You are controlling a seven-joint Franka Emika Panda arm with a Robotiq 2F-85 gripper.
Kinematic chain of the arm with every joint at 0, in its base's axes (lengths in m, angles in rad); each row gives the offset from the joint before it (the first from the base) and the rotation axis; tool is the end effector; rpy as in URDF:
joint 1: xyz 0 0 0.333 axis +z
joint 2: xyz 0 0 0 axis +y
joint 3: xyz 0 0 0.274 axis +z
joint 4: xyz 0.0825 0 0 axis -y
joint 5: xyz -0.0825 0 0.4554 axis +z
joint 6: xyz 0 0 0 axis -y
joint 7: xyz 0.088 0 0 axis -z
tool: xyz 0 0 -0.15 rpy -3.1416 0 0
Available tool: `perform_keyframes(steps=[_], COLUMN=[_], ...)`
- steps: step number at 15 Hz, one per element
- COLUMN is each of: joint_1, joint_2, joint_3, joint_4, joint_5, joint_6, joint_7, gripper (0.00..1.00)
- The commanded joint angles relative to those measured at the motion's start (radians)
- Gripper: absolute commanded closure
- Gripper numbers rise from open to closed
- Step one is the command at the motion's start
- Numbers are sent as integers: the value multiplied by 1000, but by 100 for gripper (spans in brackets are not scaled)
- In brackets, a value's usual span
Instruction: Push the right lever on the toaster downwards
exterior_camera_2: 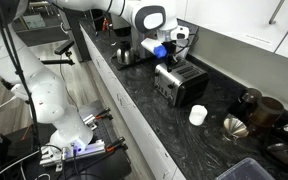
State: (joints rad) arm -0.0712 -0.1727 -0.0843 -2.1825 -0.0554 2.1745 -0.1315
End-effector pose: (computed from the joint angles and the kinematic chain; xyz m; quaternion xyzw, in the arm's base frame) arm 0.5852 -0.0956 0.3644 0.9965 0.0019 0.0788 0.0283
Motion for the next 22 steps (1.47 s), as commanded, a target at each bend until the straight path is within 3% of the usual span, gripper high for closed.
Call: perform_keyframes(steps=[1, 8, 9, 11, 20, 22], joint_1=[7, 18, 19, 28, 51, 54], joint_2=[-47, -107, -112, -124, -141, -140], joint_3=[-2, 10, 12, 10, 12, 13], joint_4=[41, 71, 76, 77, 80, 82], joint_5=[18, 7, 4, 16, 20, 22], joint_6=[-158, -302, -319, -343, -394, -403], joint_7=[-21, 20, 23, 1, -13, -13], gripper=[100, 100, 74, 67, 3, 0])
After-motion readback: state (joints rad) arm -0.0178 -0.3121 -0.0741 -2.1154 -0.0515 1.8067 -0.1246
